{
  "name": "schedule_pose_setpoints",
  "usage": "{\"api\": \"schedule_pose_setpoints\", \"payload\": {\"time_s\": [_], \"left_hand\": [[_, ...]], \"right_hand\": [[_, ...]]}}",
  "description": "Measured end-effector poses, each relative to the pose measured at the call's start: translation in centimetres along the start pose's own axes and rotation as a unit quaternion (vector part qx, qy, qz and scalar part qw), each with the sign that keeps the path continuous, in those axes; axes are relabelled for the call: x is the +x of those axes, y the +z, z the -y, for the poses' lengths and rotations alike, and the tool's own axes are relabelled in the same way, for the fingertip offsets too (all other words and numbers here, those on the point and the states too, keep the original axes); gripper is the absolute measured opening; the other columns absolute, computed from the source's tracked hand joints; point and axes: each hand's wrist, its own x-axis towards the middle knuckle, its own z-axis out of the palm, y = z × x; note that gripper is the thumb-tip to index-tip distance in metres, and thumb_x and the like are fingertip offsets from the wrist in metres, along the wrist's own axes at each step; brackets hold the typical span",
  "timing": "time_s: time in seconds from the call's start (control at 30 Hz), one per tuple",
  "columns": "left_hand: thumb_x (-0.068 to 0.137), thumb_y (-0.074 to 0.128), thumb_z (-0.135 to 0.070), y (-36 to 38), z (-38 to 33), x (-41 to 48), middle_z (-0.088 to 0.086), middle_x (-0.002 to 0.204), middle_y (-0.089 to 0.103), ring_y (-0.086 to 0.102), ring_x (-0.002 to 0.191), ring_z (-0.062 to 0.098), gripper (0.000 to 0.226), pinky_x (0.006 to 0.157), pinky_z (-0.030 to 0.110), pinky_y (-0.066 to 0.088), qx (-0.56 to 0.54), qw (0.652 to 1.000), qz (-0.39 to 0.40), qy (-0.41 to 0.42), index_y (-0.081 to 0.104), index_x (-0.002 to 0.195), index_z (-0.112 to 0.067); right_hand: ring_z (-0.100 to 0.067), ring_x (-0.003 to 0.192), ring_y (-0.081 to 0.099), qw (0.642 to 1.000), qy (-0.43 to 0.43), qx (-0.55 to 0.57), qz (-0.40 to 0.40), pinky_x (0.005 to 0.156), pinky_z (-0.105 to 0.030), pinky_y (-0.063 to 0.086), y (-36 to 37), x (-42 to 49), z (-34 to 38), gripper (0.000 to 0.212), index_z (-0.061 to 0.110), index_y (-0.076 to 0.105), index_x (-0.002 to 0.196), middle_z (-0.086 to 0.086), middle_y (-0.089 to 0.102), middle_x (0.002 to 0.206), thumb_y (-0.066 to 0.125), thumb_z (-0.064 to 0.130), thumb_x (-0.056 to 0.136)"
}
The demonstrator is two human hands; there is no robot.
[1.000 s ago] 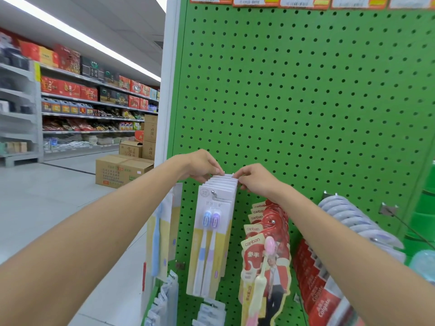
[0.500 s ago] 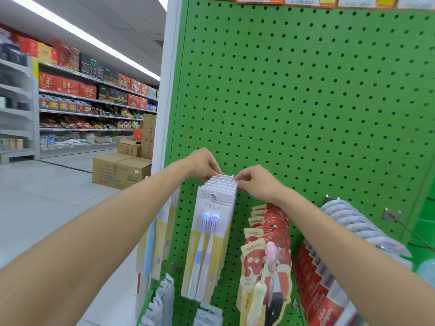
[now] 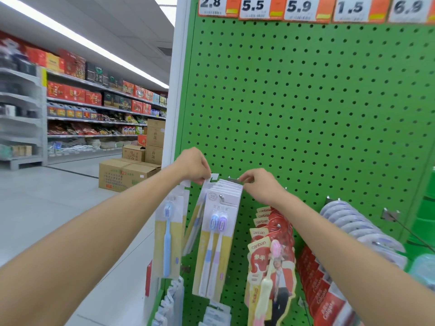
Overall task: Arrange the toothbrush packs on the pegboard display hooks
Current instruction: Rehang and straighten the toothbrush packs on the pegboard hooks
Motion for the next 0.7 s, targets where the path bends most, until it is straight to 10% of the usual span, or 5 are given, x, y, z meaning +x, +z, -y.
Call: {"api": "schedule_pose_setpoints", "payload": {"time_s": [0.23, 0.53, 0.7], "left_hand": [[0.083, 0.066, 0.003, -0.4, -0.6, -2.9, 0.009, 0.074, 0.074, 0.072, 0.064, 0.013, 0.012, 0.074, 0.035, 0.062, 0.02, 0.999, -0.038, -0.004, 0.075, 0.076, -0.001], [0.082, 0.067, -0.001, -1.9, -1.6, -9.9, 0.003, 0.067, 0.071, 0.067, 0.057, 0.01, 0.009, 0.079, 0.036, 0.06, 0.045, 0.996, -0.079, 0.006, 0.075, 0.078, -0.005], [0.08, 0.067, -0.004, -2.1, -0.7, -13.9, 0.003, 0.085, 0.067, 0.068, 0.083, 0.022, 0.026, 0.08, 0.039, 0.058, 0.053, 0.993, -0.106, 0.025, 0.07, 0.104, -0.013]], "right_hand": [[-0.007, 0.047, 0.04, 0.998, 0.001, 0.025, -0.063, 0.044, -0.019, 0.036, 0.0, -1.6, 2.0, 0.027, 0.011, 0.066, 0.109, 0.002, 0.061, 0.091, 0.043, 0.001, 0.098], [-0.009, 0.087, 0.056, 0.988, -0.04, 0.042, -0.142, 0.086, -0.029, 0.052, 1.2, -6.2, 6.0, 0.031, 0.012, 0.067, 0.113, -0.004, 0.063, 0.12, 0.044, -0.001, 0.096], [-0.01, 0.09, 0.054, 0.97, -0.053, 0.115, -0.206, 0.084, -0.025, 0.046, 3.0, -9.9, 7.6, 0.027, 0.011, 0.067, 0.104, -0.003, 0.06, 0.109, 0.045, -0.001, 0.093]]}}
